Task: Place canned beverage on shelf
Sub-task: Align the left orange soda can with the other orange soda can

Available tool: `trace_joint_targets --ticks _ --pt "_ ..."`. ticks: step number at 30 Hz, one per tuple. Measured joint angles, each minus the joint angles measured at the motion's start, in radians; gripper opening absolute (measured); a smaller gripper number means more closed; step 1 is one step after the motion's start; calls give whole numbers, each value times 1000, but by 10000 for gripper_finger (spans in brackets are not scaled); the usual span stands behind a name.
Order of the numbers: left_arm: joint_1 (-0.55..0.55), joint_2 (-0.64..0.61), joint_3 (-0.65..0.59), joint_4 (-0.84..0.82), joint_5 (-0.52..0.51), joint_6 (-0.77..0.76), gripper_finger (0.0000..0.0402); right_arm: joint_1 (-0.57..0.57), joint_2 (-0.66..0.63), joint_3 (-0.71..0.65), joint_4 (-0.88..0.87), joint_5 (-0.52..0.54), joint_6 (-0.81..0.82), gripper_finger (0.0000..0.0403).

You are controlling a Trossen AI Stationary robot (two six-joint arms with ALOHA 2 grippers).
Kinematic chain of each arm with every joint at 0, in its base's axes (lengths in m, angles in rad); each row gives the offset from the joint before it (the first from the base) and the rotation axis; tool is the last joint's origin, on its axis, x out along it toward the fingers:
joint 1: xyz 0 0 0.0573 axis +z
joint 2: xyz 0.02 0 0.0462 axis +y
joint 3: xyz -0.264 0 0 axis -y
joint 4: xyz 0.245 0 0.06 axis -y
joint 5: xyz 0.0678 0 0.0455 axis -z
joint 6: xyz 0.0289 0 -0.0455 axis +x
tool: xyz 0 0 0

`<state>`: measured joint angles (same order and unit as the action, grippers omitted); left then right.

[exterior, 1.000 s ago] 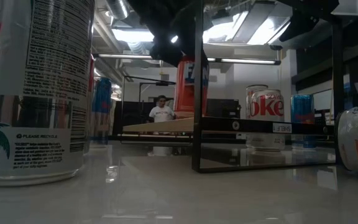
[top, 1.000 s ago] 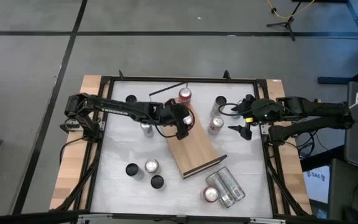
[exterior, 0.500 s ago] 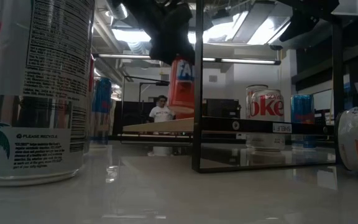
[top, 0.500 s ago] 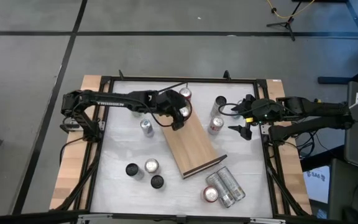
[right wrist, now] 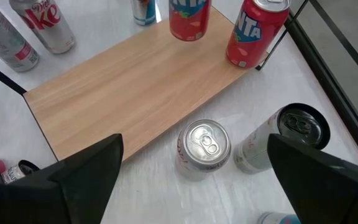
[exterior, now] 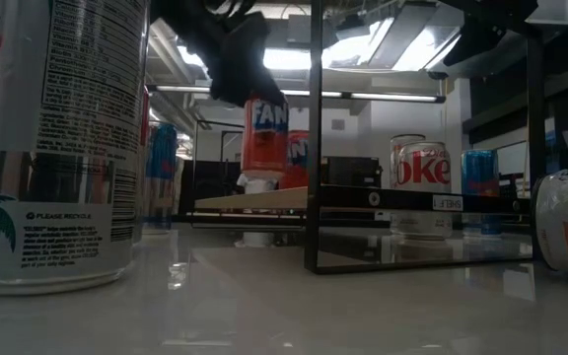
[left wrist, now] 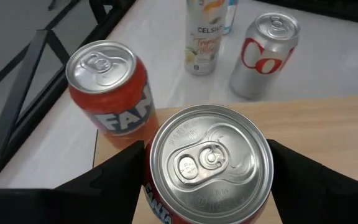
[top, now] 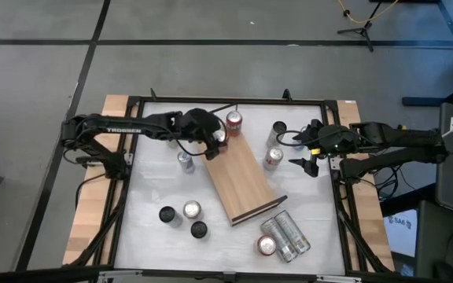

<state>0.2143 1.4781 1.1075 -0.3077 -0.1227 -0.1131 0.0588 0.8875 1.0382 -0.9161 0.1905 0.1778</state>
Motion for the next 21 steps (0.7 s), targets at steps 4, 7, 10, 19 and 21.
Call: trace_joint_targets --ticks 4,7,10,19,21 --pt "34 4 -13 6 40 50 274 0 0 0 0 0 0 392" --pt "61 6 -13 11 75 78 274 0 0 0 1 0 0 392" --pt "84 6 -13 12 89 98 275 0 0 0 1 0 0 392" --pt "109 7 -41 24 90 125 276 0 0 0 2 0 0 392" --pt "109 7 -67 27 91 124 276 0 0 0 2 0 0 392"
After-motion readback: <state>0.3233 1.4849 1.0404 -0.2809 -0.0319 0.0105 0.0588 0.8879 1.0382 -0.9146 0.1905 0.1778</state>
